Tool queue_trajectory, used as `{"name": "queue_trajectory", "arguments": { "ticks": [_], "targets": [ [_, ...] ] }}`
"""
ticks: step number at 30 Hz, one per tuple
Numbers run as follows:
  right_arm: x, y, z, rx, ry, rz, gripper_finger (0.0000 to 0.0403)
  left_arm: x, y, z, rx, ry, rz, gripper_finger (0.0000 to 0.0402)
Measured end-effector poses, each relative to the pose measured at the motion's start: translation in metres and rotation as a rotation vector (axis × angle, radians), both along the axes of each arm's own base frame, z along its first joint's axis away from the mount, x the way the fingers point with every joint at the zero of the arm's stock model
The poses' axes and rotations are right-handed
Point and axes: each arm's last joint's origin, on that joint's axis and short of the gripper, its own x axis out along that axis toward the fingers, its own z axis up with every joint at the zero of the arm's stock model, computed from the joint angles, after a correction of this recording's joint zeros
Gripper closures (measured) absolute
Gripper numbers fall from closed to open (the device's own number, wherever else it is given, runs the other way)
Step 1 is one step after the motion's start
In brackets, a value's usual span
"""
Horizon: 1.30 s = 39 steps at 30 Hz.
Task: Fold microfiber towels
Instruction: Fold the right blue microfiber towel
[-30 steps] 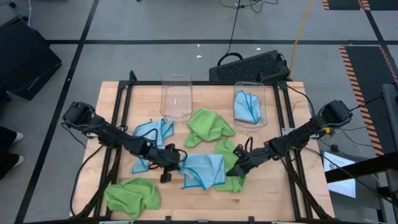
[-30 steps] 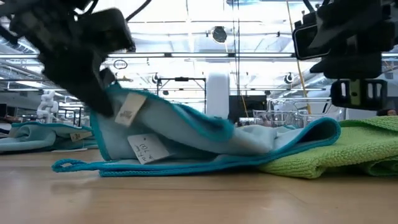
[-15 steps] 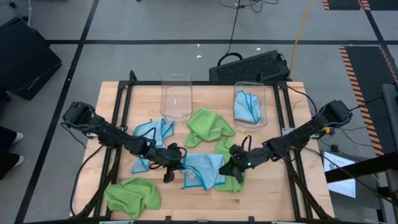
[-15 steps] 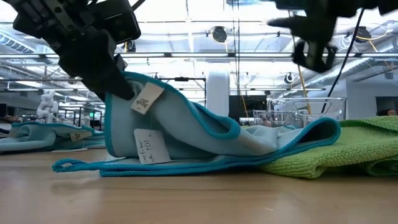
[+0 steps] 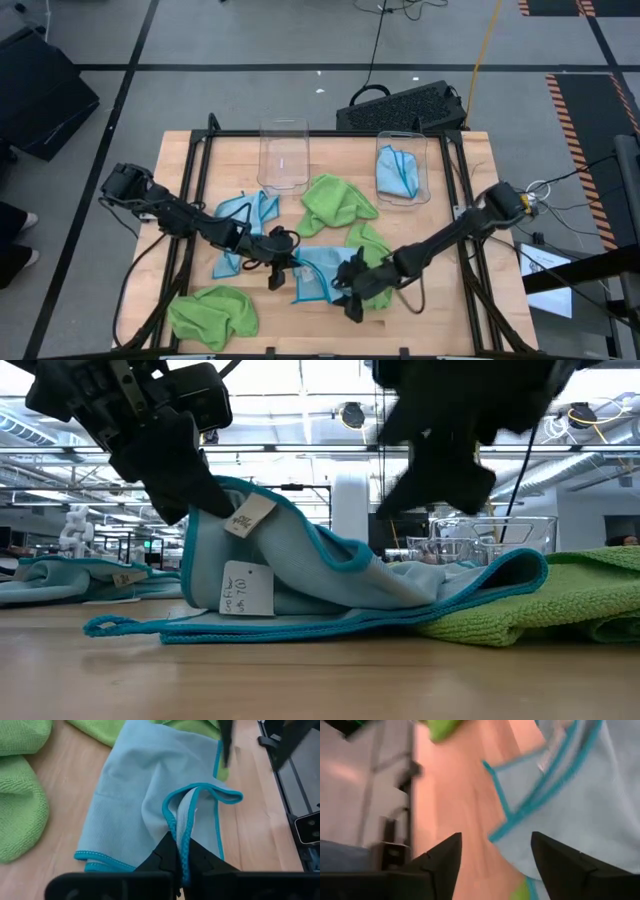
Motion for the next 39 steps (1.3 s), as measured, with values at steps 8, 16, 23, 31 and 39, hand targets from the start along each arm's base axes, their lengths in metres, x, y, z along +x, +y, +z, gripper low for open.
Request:
{"name": "queue_trajectory", "arguments": {
  "ticks": [8, 16, 23, 31, 39],
  "targets": [
    [0.018, 0.024, -0.018, -0.079, 0.013, -0.07, 0.0174, 0.0, 0.001, -0.001, 0.0, 0.011, 0.007, 0.0397],
    [0.029, 0.039, -0.031, -0.201, 0.145, -0.147, 0.0188, 0.001, 0.008, -0.002, 0.014, 0.035, 0.021, 0.0396],
    [0.031, 0.035, -0.027, -0.229, 0.146, -0.21, 0.0204, 0.002, 0.012, -0.002, 0.013, 0.035, 0.031, 0.039],
    [0.033, 0.03, -0.027, -0.234, 0.155, -0.221, 0.0294, 0.002, 0.014, -0.003, 0.009, 0.039, 0.04, 0.039],
    [0.035, 0.019, -0.014, -0.224, 0.172, -0.186, 0.0397, 0.001, 0.015, -0.005, 0.024, 0.068, 0.045, 0.0392]
  ]
}}
